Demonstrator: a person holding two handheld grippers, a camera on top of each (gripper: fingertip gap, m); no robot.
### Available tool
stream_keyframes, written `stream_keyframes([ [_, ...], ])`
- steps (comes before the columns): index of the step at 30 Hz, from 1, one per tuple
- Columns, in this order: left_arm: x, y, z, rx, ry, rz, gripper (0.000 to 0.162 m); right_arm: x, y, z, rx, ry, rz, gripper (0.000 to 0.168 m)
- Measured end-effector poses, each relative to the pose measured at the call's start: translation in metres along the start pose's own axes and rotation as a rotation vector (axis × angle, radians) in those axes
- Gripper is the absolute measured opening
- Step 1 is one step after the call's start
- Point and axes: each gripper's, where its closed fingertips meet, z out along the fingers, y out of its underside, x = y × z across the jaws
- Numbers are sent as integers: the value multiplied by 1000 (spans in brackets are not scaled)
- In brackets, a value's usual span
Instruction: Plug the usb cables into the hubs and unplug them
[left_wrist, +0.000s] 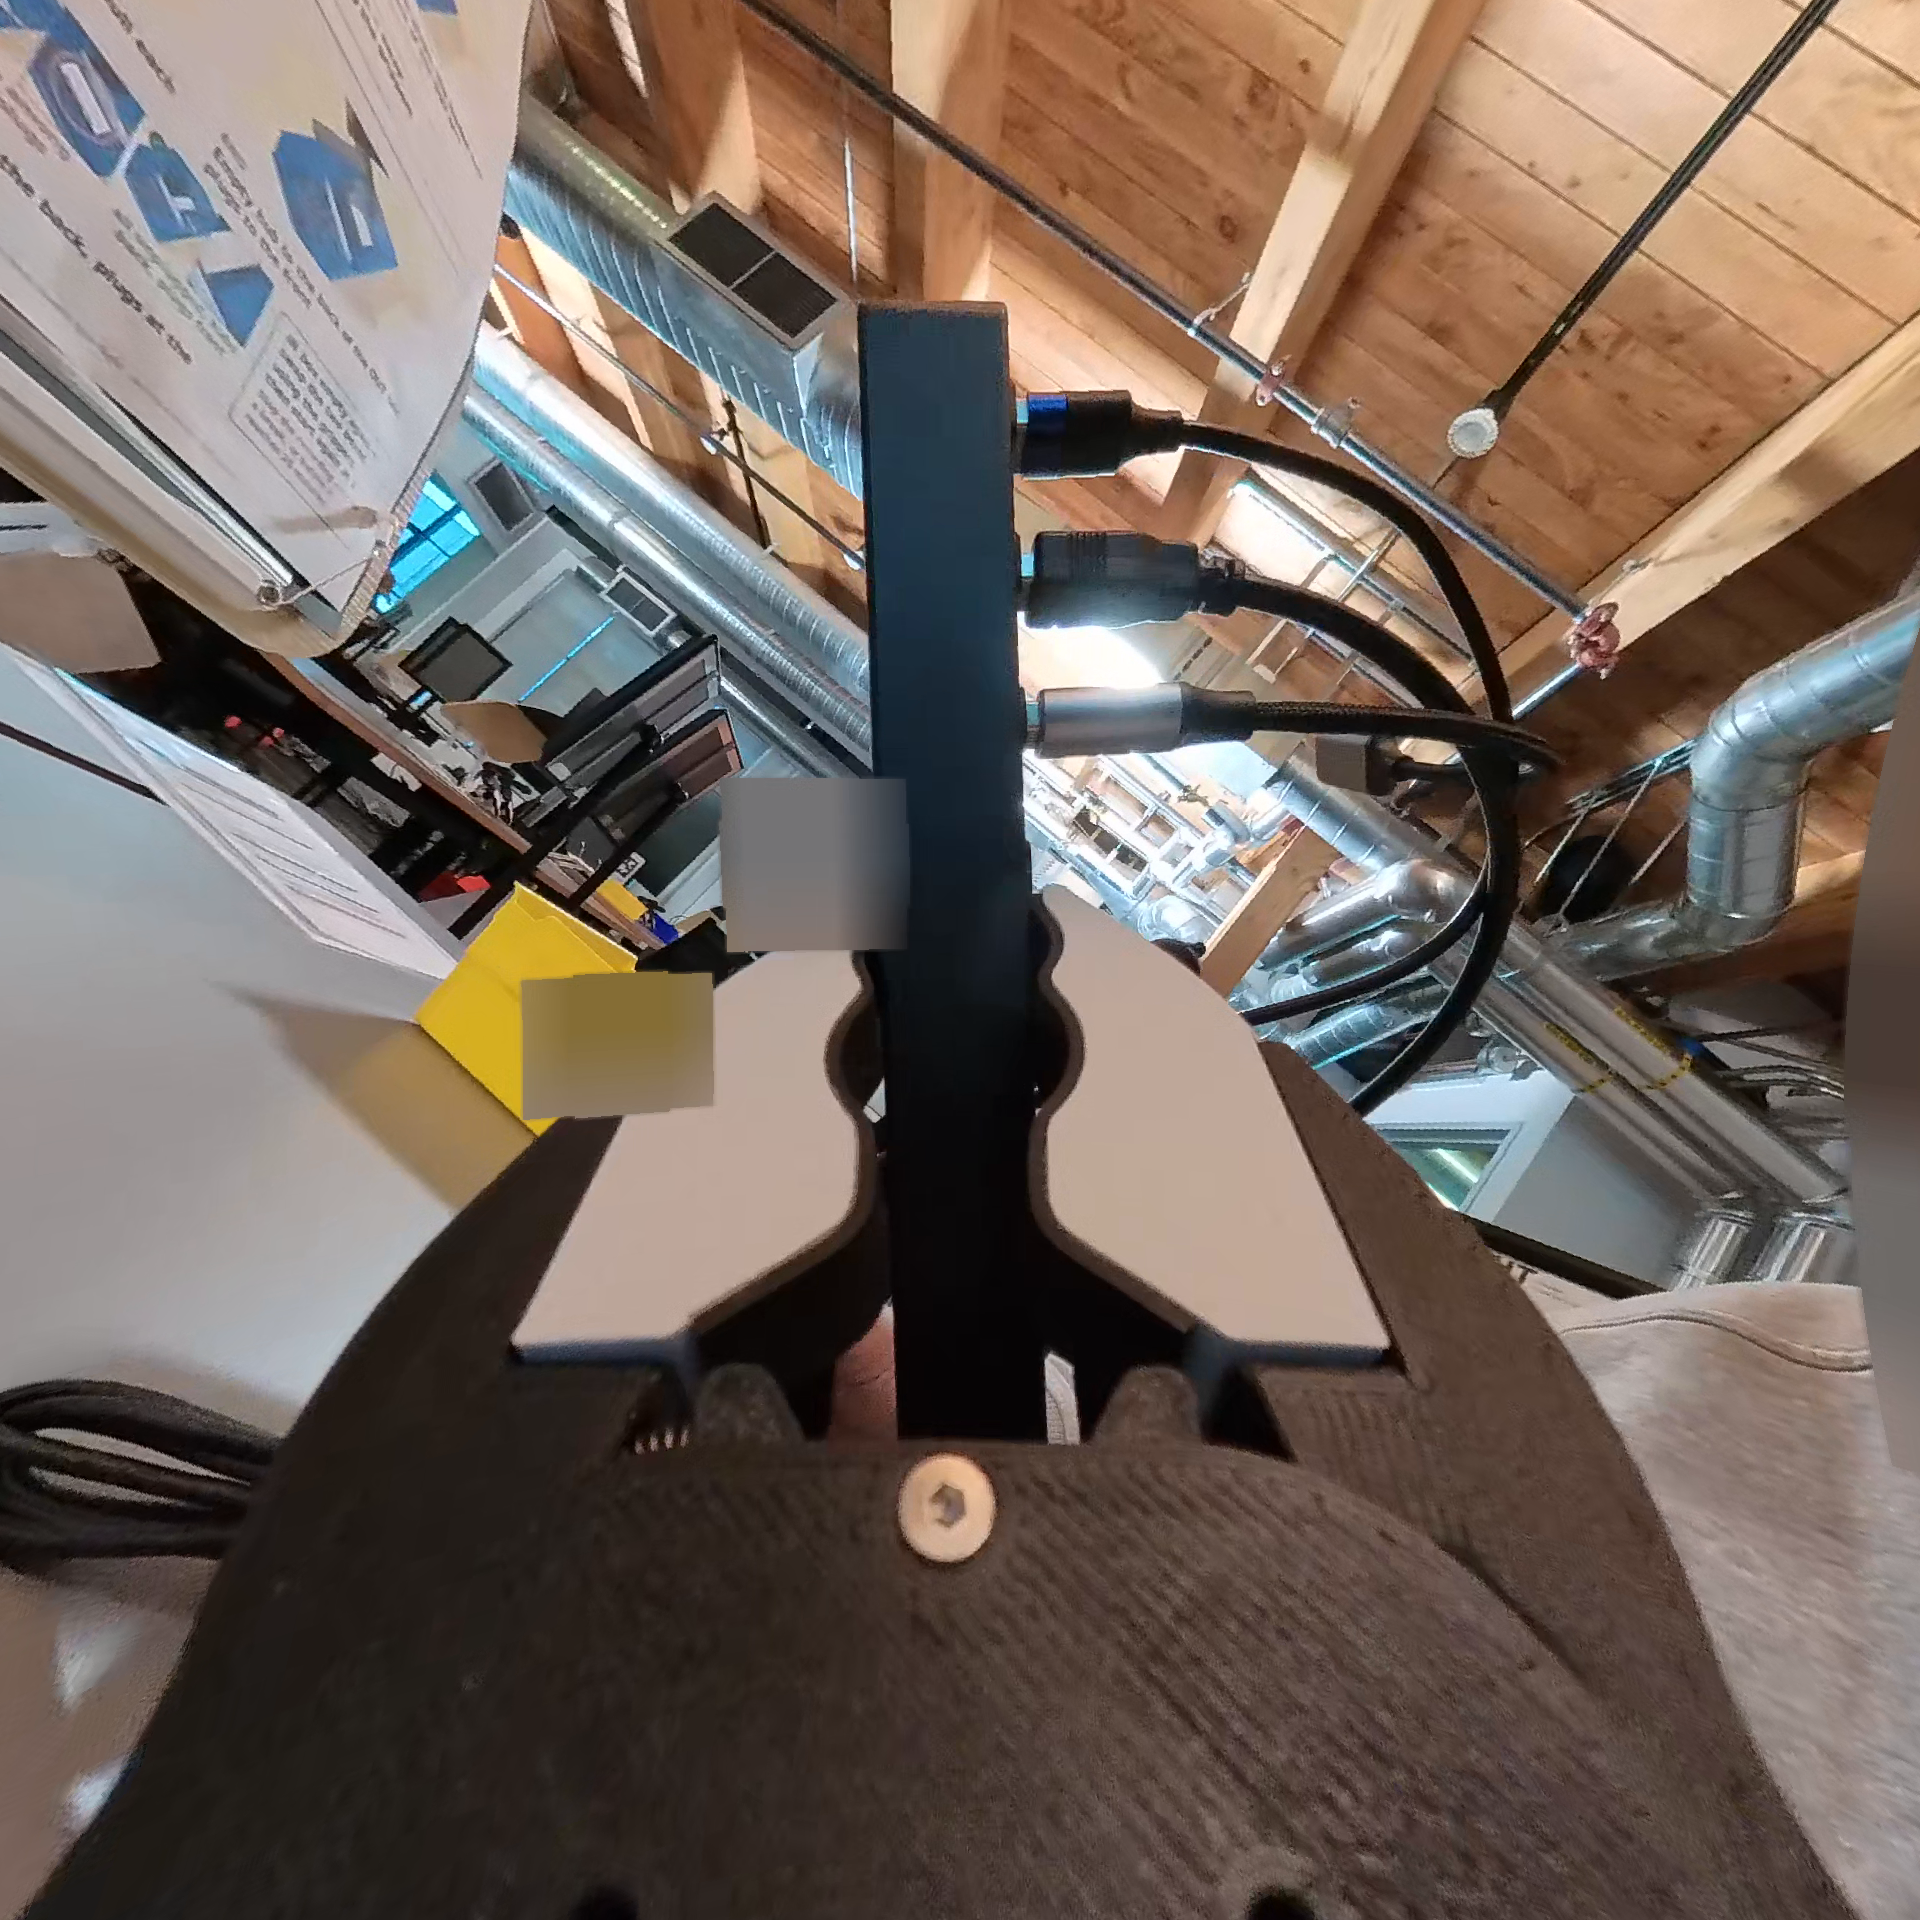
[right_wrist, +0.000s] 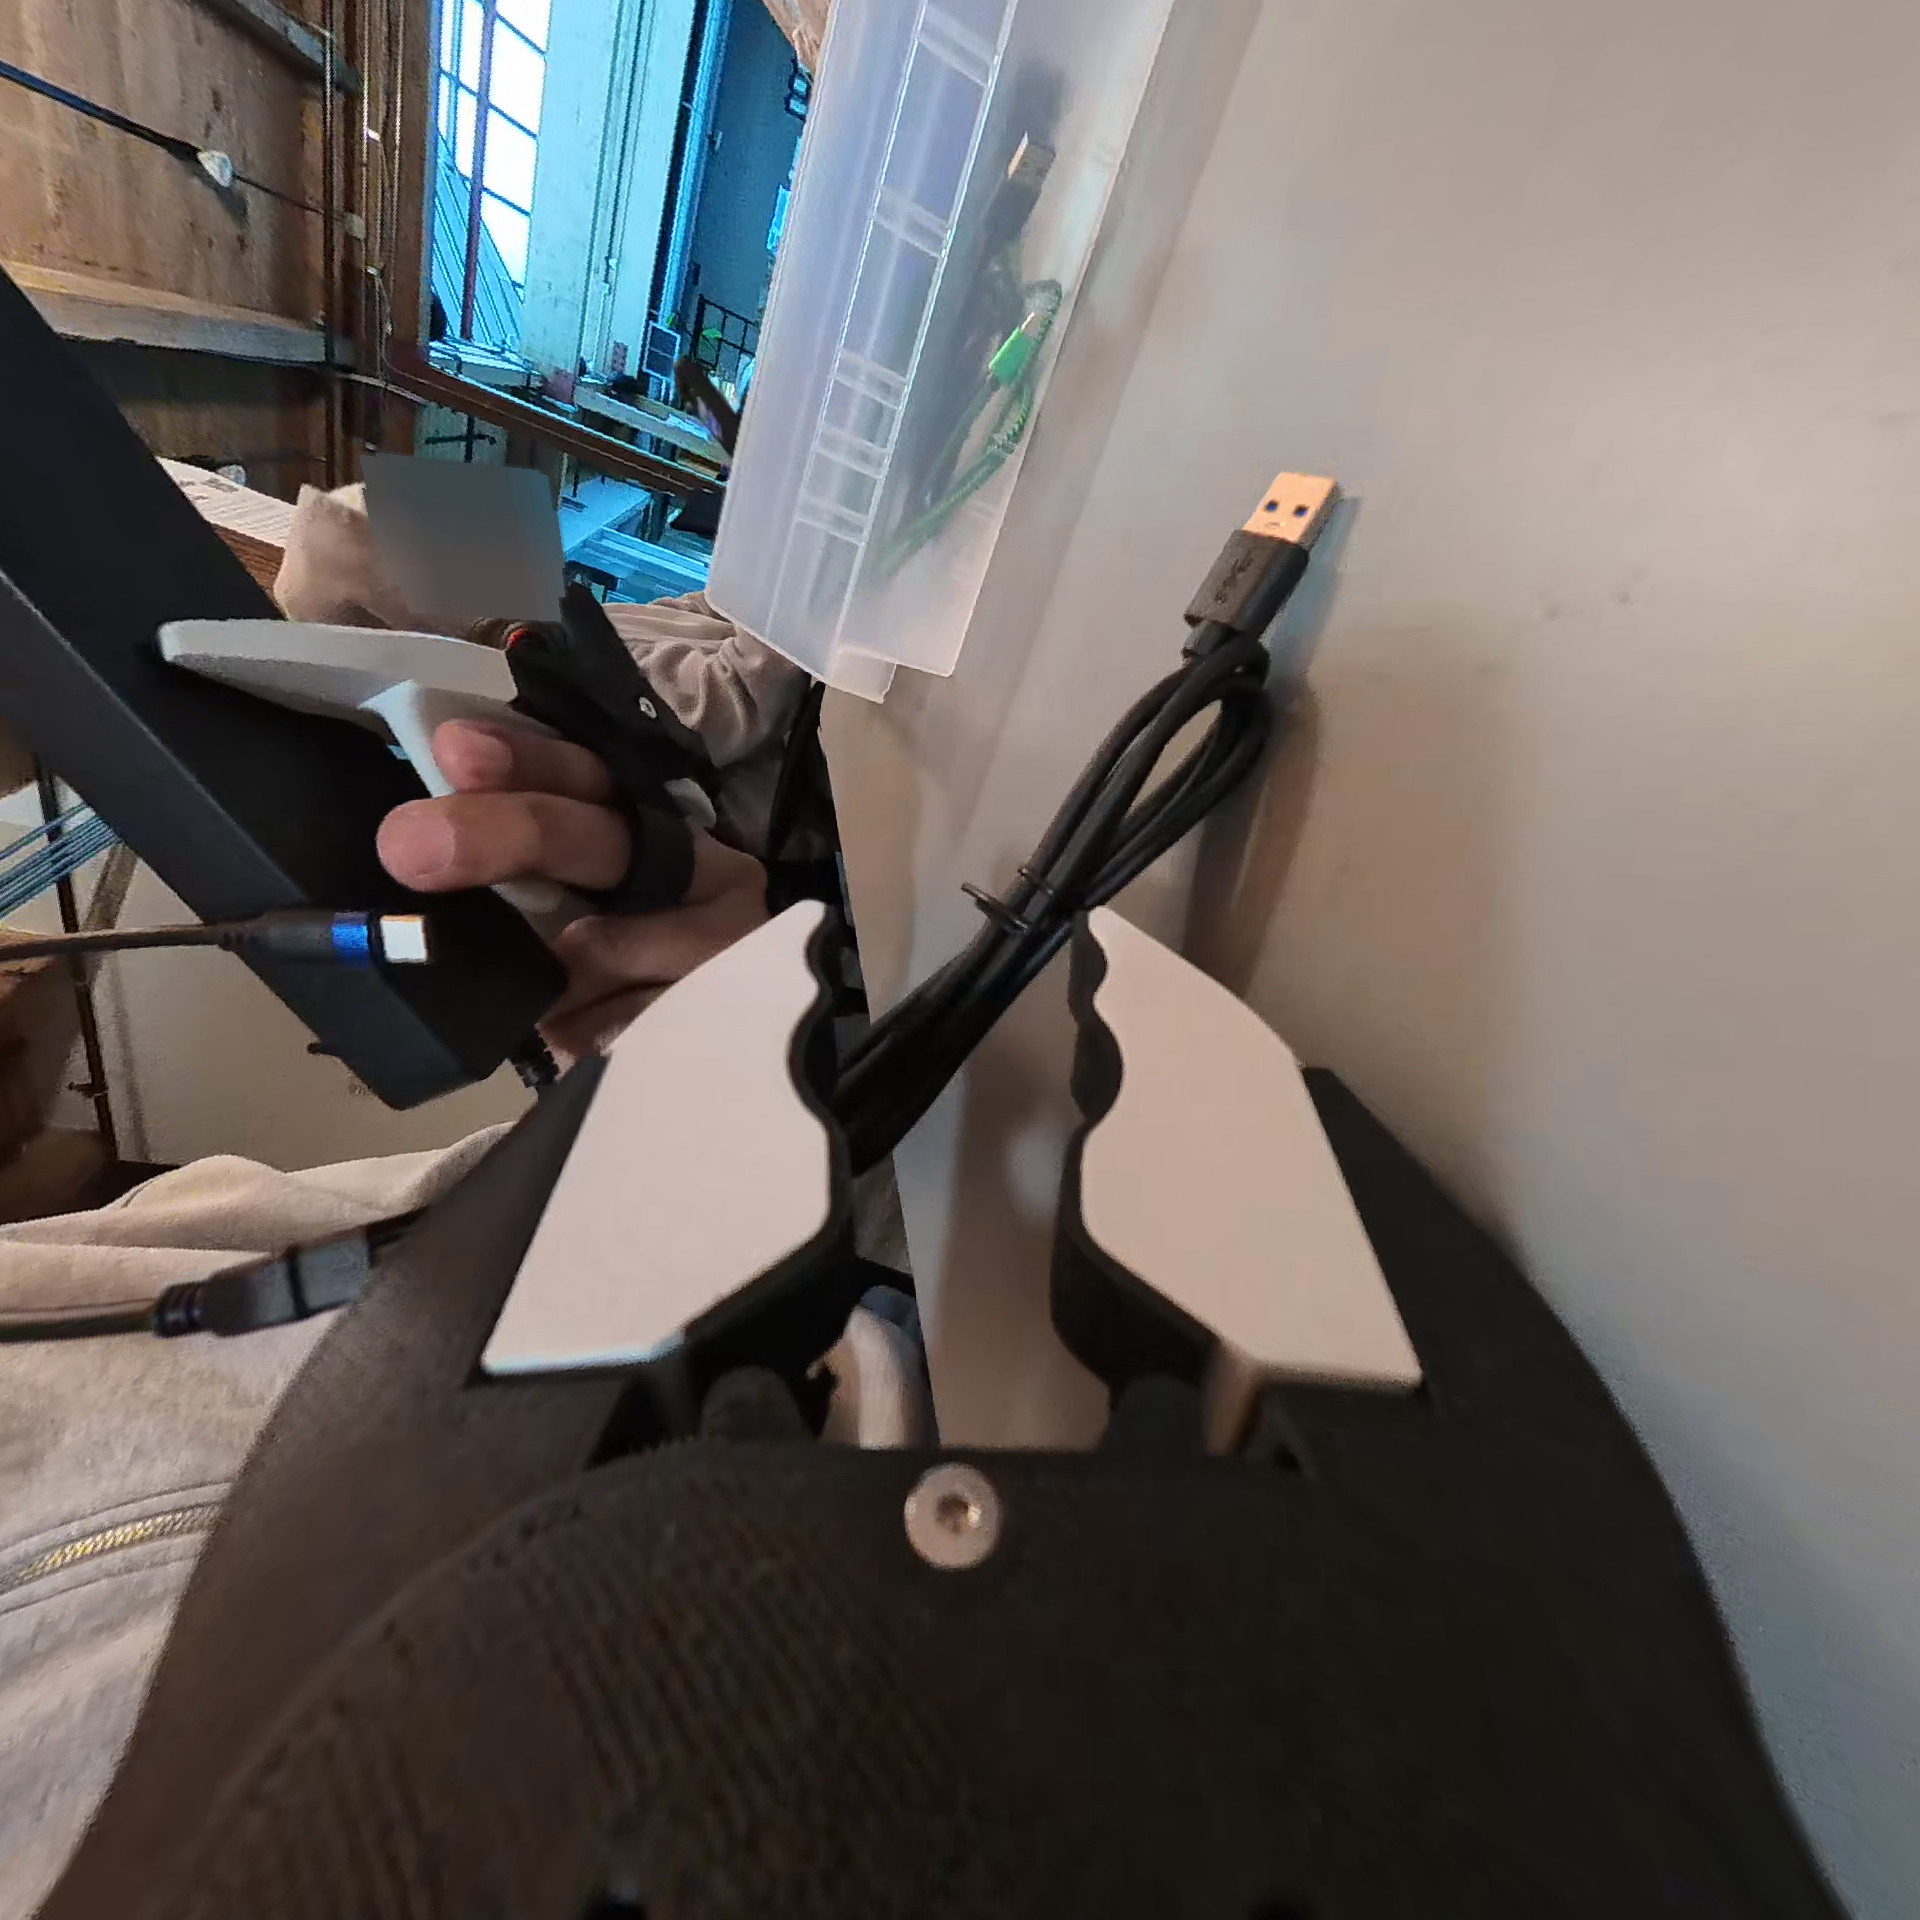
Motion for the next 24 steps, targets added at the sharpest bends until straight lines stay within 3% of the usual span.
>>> stream_keyframes([
  [5,-3,-17,-5,27,-45,73,27,-3,-2,-3,-13,8,-29,57],
  [10,-5,-36,-13,85,-57,61,26,-11,5,4,-33,-25,-28,57],
  [14,-3,-26,-9,73,-23,-7,26,-16,7,10,-17,-101,42,57],
  [19,-5,-5,-2,26,-15,-77,26,-37,-19,-3,144,-345,141,58],
  [24,-19,12,1,-47,-70,-139,26,-66,-35,-21,225,-461,17,57],
])
